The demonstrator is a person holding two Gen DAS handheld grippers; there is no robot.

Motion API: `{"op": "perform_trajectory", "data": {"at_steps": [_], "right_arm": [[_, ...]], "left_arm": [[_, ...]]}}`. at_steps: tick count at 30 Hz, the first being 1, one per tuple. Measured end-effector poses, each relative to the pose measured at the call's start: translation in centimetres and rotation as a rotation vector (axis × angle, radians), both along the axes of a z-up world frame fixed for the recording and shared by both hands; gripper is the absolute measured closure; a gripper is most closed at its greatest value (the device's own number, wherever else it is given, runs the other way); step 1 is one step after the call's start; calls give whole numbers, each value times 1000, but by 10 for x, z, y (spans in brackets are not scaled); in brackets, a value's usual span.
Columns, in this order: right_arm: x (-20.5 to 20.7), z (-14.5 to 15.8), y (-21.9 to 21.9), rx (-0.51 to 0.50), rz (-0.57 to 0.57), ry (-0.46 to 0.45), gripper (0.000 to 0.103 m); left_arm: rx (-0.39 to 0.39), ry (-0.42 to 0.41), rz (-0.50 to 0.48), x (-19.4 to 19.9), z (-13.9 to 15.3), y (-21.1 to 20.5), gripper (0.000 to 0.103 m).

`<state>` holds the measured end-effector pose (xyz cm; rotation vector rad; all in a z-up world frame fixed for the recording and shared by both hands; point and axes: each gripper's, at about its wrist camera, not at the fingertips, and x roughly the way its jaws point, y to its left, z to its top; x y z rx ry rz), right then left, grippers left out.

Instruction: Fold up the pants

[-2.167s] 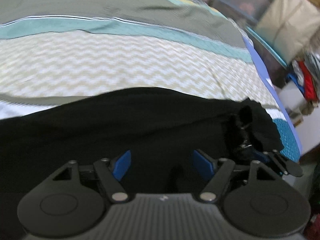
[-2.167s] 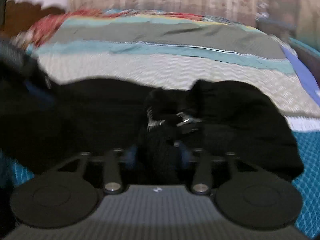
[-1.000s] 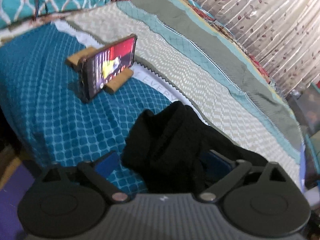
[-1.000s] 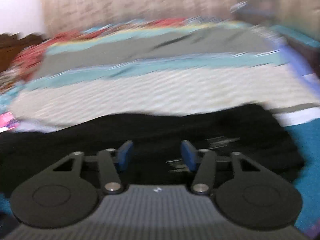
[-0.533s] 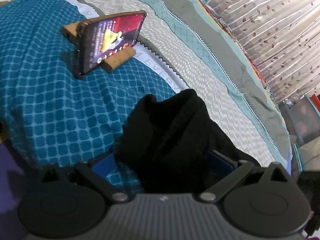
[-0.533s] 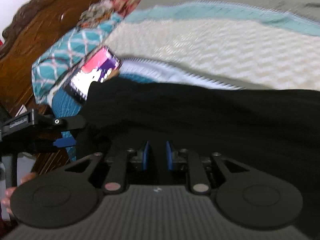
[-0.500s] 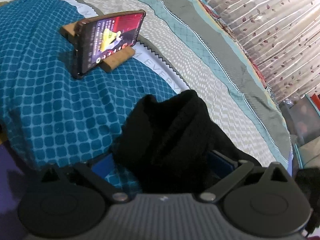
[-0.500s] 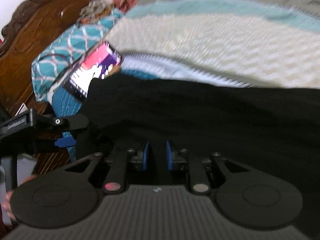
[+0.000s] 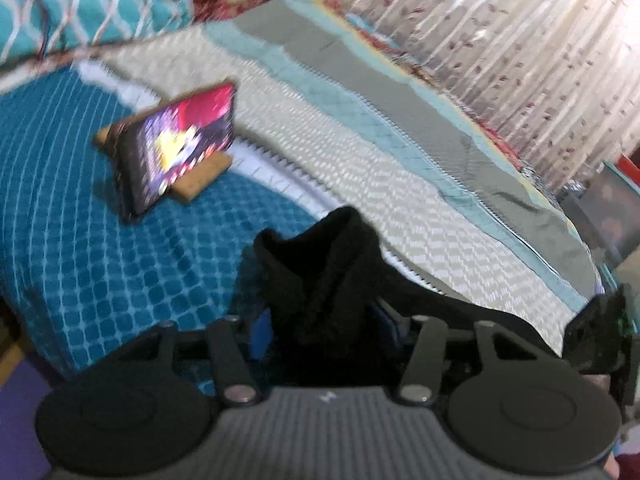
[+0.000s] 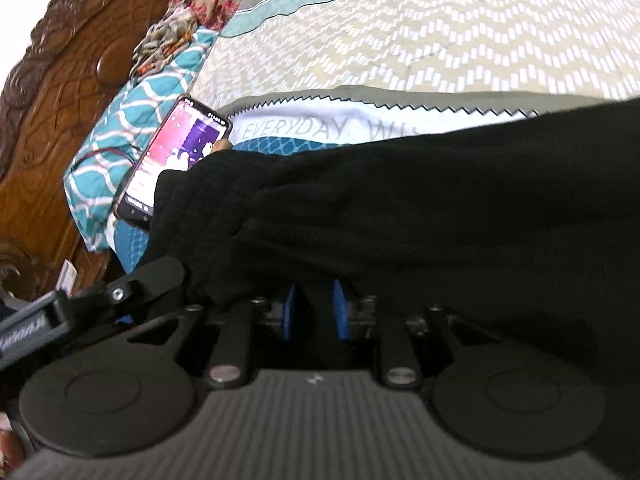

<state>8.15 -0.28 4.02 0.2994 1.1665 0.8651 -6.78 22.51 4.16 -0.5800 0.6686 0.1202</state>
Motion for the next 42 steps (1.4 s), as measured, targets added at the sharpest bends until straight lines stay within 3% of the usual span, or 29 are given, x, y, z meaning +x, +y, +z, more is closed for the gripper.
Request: {"op": "perform_trajectory", "data": {"at_steps": [3,5,7,10,13,14,16,19,23,25,29,30,32,33,34,38,40,42], "right_arm": [[-2,-1,-2,11,-7,5,79],[-2,-1,-5,20,-19,23,79],[-2,0,-7,22,-24,27,79],[-6,7,-10,3,-29,-25,77],[-10,14,-12,-9,-40,-82,72],[-10,15,-13,-7,-44,-91,72],[-9,17,-13,5,-51,-104,72],[-3,3,-3,-15,-19,-34,72],[6,-7,-4,24,-12,34,71],[17,-8,-18,93,-68,104,71],[33,-1,-65,179,-216,100,68],[36,2,-76,206,-252,106,64],[38,8,-92,261,-294,107,44],[38,11,-94,278,-298,102,28],[38,14,-93,283,-288,97,18],[38,13,-62,216,-177,91,17],[42,12,-46,151,-151,53,16],[46,7,-29,130,-103,59,16]], "left_arm": [[48,-24,-34,2,10,-10,57],[66,-17,-40,5,12,-14,52],[69,2,-37,7,10,-15,30],[53,37,-22,8,3,-12,21],[14,70,-11,8,-5,-5,20],[4,71,-6,8,-7,-3,22],[0,71,7,8,-8,1,44],[10,45,2,8,-2,-4,63],[112,-29,-102,14,16,-35,66],[166,-50,-169,18,19,-54,66],[200,-74,-319,25,15,-87,66],[208,-70,-354,28,11,-96,66],[246,-64,-417,32,3,-112,65],[259,-61,-445,34,-1,-119,64],[268,-58,-469,36,-5,-124,63],[324,-61,-508,34,-8,-133,61],[341,-46,-506,31,-8,-133,68],[343,-35,-493,29,-8,-127,68]]}}
